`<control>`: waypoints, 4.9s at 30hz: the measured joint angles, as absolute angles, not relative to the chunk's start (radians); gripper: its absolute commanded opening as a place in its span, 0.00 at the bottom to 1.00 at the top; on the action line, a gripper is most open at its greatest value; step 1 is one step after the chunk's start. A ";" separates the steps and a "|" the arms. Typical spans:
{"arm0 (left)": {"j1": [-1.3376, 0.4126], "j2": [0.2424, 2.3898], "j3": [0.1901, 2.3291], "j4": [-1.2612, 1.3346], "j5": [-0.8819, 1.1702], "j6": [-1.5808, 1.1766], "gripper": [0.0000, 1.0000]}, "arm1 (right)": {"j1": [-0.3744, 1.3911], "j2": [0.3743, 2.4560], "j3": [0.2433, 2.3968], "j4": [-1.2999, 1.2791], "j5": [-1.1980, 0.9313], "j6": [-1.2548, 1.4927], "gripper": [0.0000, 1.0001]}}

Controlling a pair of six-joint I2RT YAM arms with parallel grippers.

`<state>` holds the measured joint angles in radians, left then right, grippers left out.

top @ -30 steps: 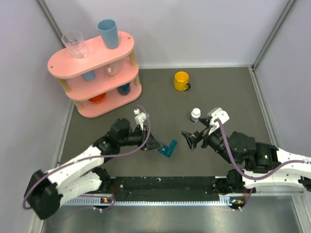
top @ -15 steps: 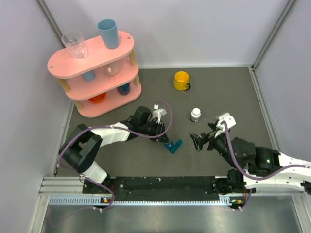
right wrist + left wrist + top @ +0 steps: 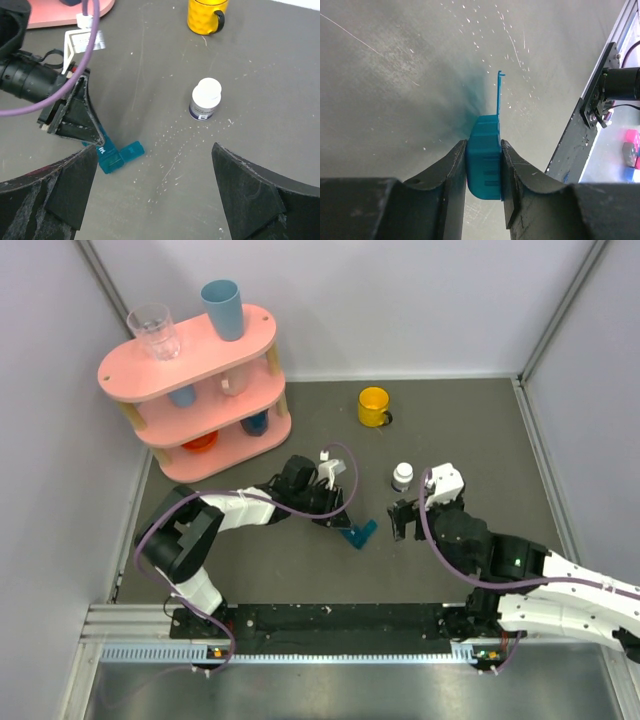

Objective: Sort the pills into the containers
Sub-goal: Place the pill container at the center of the board, then pick up the pill bottle at the center of the board, then unscrew the lid of the pill bottle.

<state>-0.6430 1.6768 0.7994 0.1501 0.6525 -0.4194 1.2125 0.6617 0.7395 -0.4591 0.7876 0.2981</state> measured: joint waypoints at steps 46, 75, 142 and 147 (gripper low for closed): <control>-0.627 1.133 0.701 -0.130 0.229 -0.396 0.84 | 0.470 1.425 1.016 -0.365 0.282 0.322 0.88; -0.627 1.137 0.690 -0.143 0.272 -0.414 0.84 | 0.467 1.670 1.089 -0.363 0.243 0.288 0.62; -1.200 0.784 0.558 0.128 -0.003 -0.136 0.99 | 0.773 0.966 1.135 -0.936 -0.235 0.529 0.00; -1.200 0.865 0.577 0.170 0.078 -0.101 0.99 | 0.775 0.958 1.135 -0.936 -0.234 0.536 0.00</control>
